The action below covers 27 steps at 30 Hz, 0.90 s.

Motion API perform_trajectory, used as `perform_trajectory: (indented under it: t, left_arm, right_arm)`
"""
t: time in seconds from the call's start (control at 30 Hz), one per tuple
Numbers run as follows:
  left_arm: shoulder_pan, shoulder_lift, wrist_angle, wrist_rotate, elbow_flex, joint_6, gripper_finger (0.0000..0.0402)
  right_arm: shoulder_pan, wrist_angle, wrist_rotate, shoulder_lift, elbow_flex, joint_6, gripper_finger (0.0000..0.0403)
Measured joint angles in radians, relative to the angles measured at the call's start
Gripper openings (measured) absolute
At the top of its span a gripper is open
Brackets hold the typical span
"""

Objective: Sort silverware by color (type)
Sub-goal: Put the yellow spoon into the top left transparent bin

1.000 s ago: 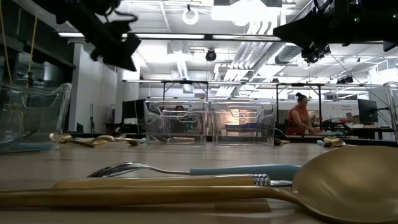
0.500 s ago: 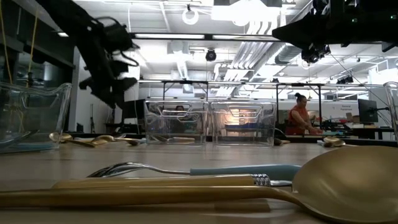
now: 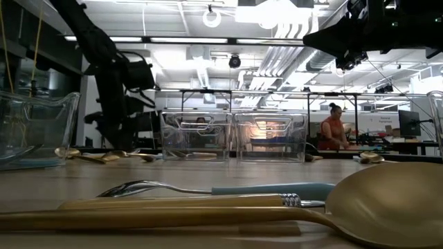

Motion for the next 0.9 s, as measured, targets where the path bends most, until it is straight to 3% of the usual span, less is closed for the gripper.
perform_trajectory:
  t: [0.9]
  left_arm:
    - [0.008,0.086,-0.017,0.068,0.004,-0.034,0.0161]
  right_arm:
    - [0.000,-0.007,0.000,0.000,0.000,0.007,0.0000]
